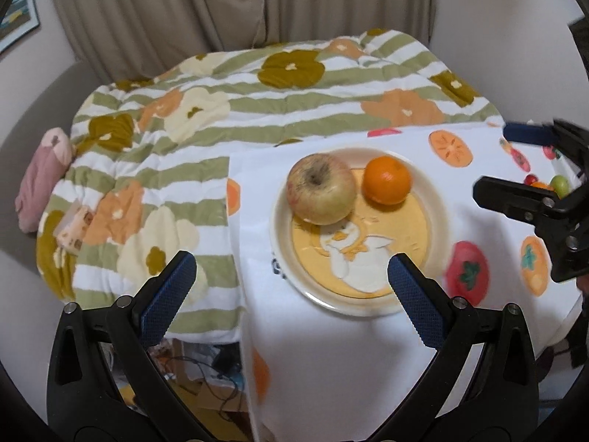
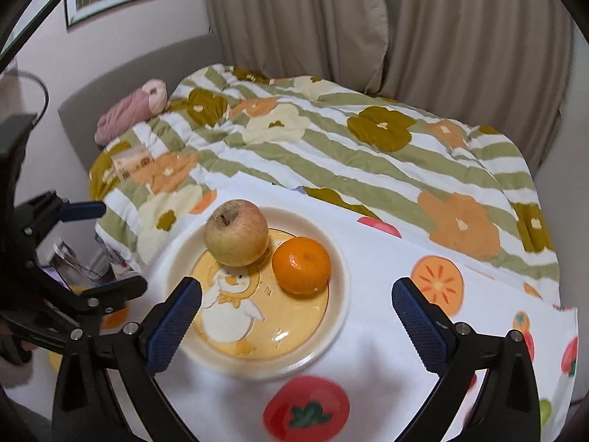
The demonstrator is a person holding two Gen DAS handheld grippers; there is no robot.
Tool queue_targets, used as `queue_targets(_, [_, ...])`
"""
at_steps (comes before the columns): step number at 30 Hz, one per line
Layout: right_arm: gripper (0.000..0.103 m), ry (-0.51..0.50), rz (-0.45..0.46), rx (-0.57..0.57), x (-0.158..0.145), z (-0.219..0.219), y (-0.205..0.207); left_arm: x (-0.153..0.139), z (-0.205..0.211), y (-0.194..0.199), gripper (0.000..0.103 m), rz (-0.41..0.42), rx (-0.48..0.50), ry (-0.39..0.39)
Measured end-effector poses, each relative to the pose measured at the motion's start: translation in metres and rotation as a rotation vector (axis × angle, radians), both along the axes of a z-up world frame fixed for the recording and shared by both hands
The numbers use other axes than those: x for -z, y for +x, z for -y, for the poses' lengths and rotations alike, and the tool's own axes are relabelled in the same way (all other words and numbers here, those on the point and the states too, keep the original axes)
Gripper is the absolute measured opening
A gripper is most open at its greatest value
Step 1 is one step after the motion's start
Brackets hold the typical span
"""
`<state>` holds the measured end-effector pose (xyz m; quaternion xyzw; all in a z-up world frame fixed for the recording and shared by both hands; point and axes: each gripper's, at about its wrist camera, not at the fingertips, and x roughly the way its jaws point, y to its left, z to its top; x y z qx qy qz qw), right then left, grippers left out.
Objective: Organize fruits
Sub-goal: 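Move both tools back toward the remaining fruit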
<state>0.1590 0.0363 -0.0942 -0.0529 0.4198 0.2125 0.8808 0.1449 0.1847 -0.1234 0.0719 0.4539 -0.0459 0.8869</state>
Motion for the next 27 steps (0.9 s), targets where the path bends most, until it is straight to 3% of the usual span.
queue_targets(4, [0.103, 0.037, -0.024, 0.052, -0.017, 0.031, -0.021, -0.020, 0.024, -0.021, 0.103, 0.029, -0.009, -0.040])
queue_targets(13, [0.103, 0.038, -0.013, 0.148, -0.034, 0.118, -0.072, -0.037, 0.107, -0.060, 0.103, 0.058, -0.007, -0.044])
queue_targets(20, [0.103, -0.030, -0.003, 0.181, -0.027, 0.182, -0.105, -0.036, 0.175, -0.076, 0.103, 0.055, 0.018, -0.060])
queue_targets(27, [0.103, -0.025, -0.004, 0.241, -0.010, 0.247, -0.128, -0.016, 0.239, -0.082, 0.103, 0.031, 0.076, -0.077])
